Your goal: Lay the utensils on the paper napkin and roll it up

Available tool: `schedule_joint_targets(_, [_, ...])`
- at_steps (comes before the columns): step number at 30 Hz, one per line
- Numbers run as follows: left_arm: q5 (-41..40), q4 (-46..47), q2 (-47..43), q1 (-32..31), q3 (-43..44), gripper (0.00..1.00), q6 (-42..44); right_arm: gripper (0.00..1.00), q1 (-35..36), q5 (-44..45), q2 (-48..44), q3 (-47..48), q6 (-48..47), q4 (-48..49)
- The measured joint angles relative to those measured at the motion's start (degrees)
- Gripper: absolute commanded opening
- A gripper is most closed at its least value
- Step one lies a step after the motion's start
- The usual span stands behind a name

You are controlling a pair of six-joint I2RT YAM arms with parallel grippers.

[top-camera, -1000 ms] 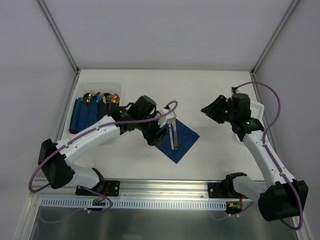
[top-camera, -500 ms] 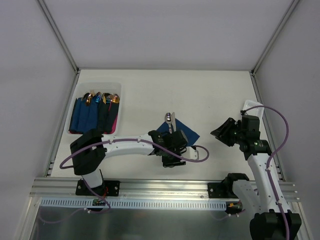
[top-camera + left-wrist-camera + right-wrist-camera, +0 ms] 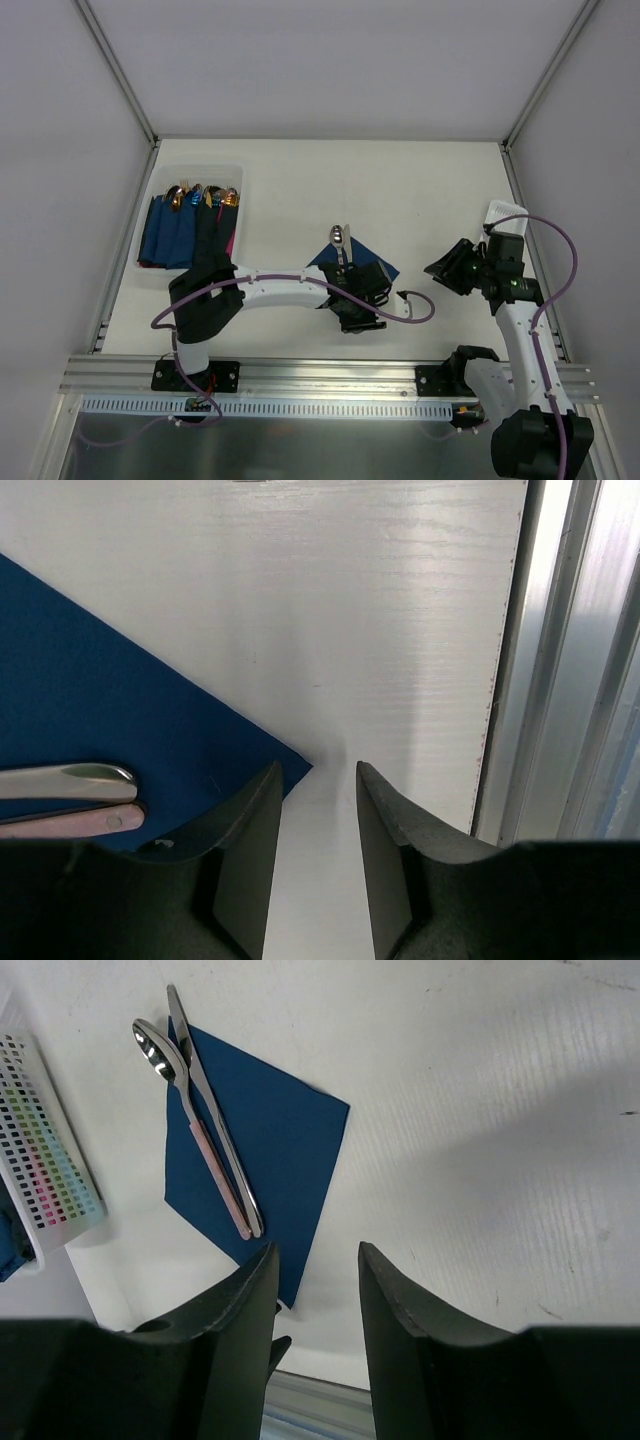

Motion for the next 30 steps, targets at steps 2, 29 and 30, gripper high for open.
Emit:
schedule_joint_targets(2, [0.0,0.0,0.6,0.0,0.0,0.36,0.0,0.40,-0.8,-0.7,0.0,-0.1,-0.4,0.0])
schedule_joint_targets(29, [0.4,0.4,-0.4,0.1,-3.3,0.00,-0.1,0.35,-5.3,-5.2,0.3,-1.6,-2.4,0.0])
schedule_joint_targets(30, [0.6,-0.3,-1.1,0.1,-3.3,0.00,-0.1,0.35,-5.3,-5.4,0.3,-1.6,-2.5,0.0])
